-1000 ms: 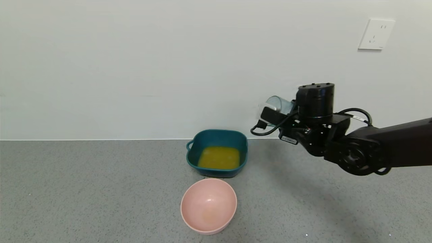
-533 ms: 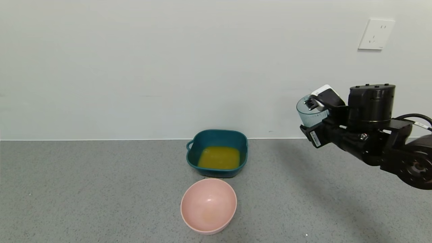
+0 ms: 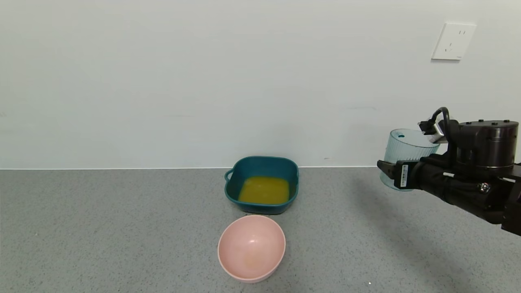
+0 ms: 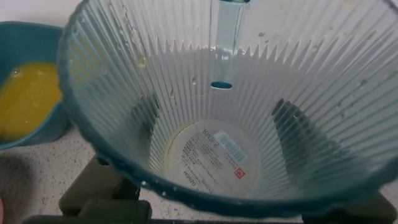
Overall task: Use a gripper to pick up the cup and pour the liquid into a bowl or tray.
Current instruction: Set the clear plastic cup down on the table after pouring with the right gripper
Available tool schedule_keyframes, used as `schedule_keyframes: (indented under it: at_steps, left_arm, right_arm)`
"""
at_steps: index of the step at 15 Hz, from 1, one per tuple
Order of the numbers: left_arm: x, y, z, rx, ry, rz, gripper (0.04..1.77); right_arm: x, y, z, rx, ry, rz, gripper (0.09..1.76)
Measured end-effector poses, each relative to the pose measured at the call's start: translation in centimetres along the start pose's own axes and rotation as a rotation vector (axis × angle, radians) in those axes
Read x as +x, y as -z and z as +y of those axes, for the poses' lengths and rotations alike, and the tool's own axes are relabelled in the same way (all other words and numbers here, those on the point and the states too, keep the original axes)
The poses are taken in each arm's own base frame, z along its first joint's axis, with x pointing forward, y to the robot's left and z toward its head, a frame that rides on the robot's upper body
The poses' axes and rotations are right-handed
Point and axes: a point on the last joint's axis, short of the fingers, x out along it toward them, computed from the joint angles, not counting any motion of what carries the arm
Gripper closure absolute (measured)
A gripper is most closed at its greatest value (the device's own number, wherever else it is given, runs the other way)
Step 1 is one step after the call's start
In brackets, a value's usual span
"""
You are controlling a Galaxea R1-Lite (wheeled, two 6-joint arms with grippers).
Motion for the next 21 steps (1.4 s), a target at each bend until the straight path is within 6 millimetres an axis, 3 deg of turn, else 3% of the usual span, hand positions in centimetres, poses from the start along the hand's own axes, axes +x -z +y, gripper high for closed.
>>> schedule_keyframes:
  at_steps: [3,7,16,21]
  left_arm:
    - [0.0,0.0,0.0,0.0,0.0,0.0,0.09]
    - [0.0,0.0,0.0,0.0,0.0,0.0,0.09]
    - [0.0,0.0,0.0,0.0,0.0,0.0,0.09]
    - [0.0,0.0,0.0,0.0,0.0,0.0,0.09]
  right_arm:
    - [0.6,1.3,-0.5,0.039,-0.014,0.016,0.5]
    - [3.1,2.7,-1.1,0.057,-0.017,-0.066,0.5]
    - [9.0,8.3,-0.5,-0.027,-0.007,-0.072,0.5]
    - [10.9,10.9,-0.1,-0.033,-0.014,-0.07,0.5]
